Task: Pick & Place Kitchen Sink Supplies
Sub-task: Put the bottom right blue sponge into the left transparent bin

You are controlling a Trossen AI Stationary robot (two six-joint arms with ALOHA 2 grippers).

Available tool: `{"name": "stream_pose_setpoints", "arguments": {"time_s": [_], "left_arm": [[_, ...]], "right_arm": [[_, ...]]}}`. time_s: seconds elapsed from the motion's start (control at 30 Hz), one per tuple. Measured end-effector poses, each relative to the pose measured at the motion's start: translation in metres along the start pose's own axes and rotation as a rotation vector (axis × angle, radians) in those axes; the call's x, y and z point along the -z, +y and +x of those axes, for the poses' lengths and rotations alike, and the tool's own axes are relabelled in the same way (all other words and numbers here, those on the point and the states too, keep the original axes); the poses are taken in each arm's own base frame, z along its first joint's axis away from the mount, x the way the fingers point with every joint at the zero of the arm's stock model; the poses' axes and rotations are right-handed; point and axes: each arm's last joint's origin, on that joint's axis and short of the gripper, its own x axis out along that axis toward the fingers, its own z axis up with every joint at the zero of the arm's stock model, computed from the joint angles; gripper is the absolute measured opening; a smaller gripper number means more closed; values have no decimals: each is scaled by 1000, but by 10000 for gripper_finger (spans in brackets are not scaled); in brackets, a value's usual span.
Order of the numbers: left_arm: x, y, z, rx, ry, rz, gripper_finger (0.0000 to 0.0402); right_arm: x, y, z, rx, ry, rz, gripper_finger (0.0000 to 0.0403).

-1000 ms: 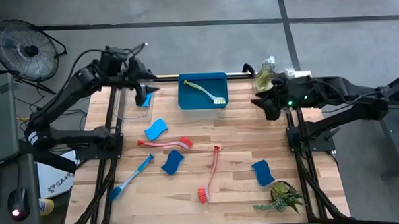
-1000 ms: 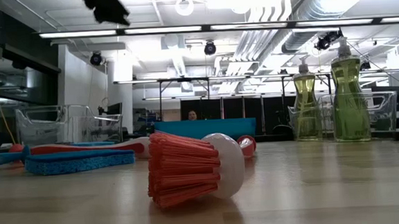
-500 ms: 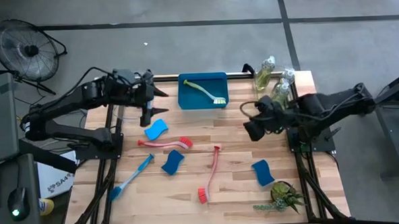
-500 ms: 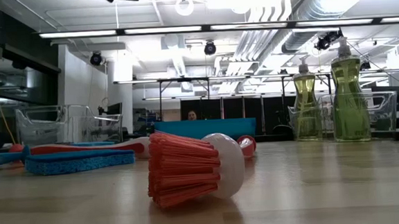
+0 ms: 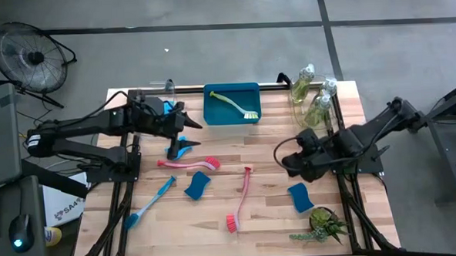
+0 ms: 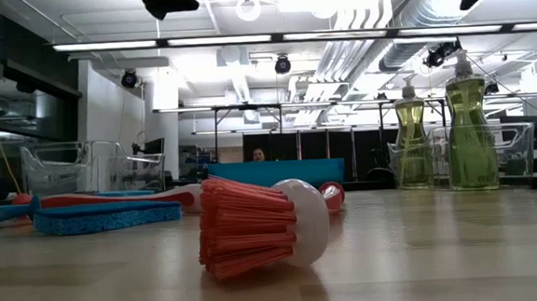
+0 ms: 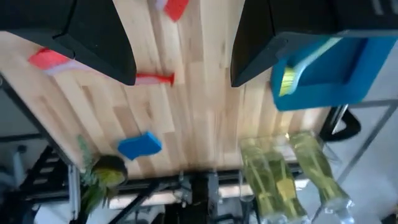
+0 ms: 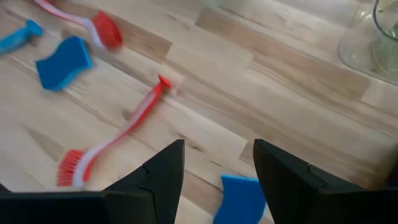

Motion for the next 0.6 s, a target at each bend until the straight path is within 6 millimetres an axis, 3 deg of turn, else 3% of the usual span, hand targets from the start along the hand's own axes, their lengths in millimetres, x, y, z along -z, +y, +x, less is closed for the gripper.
{"name": "stream_pose_setpoints", "arguments": {"time_s": [0.3,0.47,0.6], "left_arm": [[20,-5,2,4,-98,-91,254],[27,-18,7,26,-151,-104,254],[22,-29,9,54,-245,-96,254]], "right_arm": [[19,13,16,-3,11,-53,185],[37,17,54,-140,43,-69,185],[49,8,79,-126,92,-49,185]]}}
